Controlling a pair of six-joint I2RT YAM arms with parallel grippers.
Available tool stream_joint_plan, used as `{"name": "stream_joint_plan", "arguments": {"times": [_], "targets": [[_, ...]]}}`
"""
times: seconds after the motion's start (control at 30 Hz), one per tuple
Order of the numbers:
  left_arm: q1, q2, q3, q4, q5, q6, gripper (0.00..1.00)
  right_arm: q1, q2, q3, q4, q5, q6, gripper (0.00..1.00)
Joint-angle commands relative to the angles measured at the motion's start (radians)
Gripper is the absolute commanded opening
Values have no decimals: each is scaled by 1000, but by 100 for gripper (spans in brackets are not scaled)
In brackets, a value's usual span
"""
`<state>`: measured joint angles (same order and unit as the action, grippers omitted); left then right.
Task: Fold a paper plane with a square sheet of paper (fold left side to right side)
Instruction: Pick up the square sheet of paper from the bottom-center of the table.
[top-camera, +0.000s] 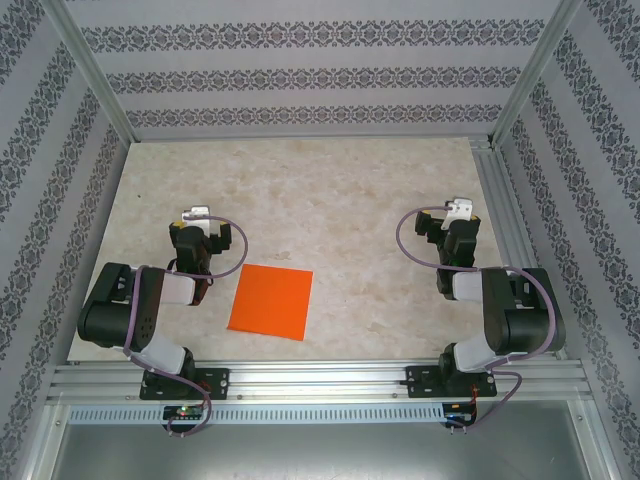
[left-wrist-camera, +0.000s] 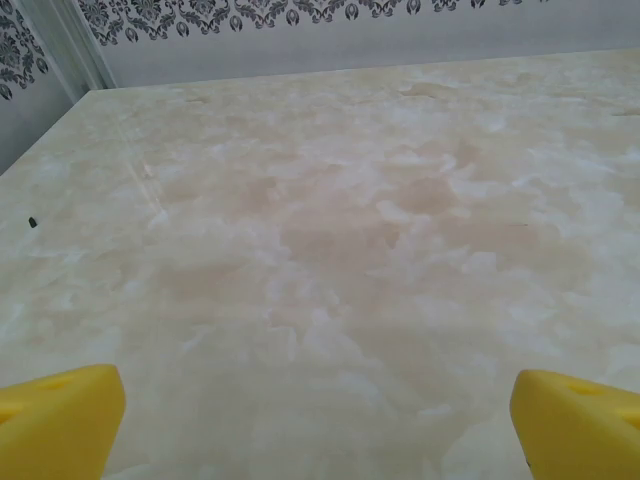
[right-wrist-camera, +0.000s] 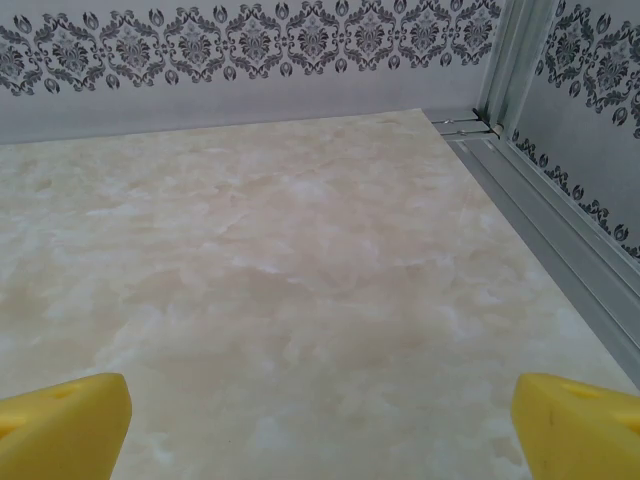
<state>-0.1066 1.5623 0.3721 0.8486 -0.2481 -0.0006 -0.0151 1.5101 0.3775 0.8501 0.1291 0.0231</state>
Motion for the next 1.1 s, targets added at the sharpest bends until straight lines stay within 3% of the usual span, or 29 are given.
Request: {"name": "stream_joint_plan", "arguments": {"times": [0.0, 0.63, 0.7, 0.77, 0.87, 1.07], "targets": [[5, -3, 18, 28, 8, -2, 100, 4, -9, 3, 41, -5, -9, 98], [0, -48, 4, 24, -7, 1, 100, -3, -18, 9, 35, -27, -7, 98], [-22, -156, 60, -167, -60, -5, 100, 1, -84, 42, -92, -31, -15, 98], [-21, -284, 188, -524, -64, -80, 100, 6, -180, 134, -374, -26, 23, 98], [-21, -381, 279, -739, -25, -243, 100, 33, -265, 233, -620, -43, 103, 98], [-51, -424, 390, -1113, 275, -564, 100, 233, -357, 356, -967, -88, 213, 98]]}}
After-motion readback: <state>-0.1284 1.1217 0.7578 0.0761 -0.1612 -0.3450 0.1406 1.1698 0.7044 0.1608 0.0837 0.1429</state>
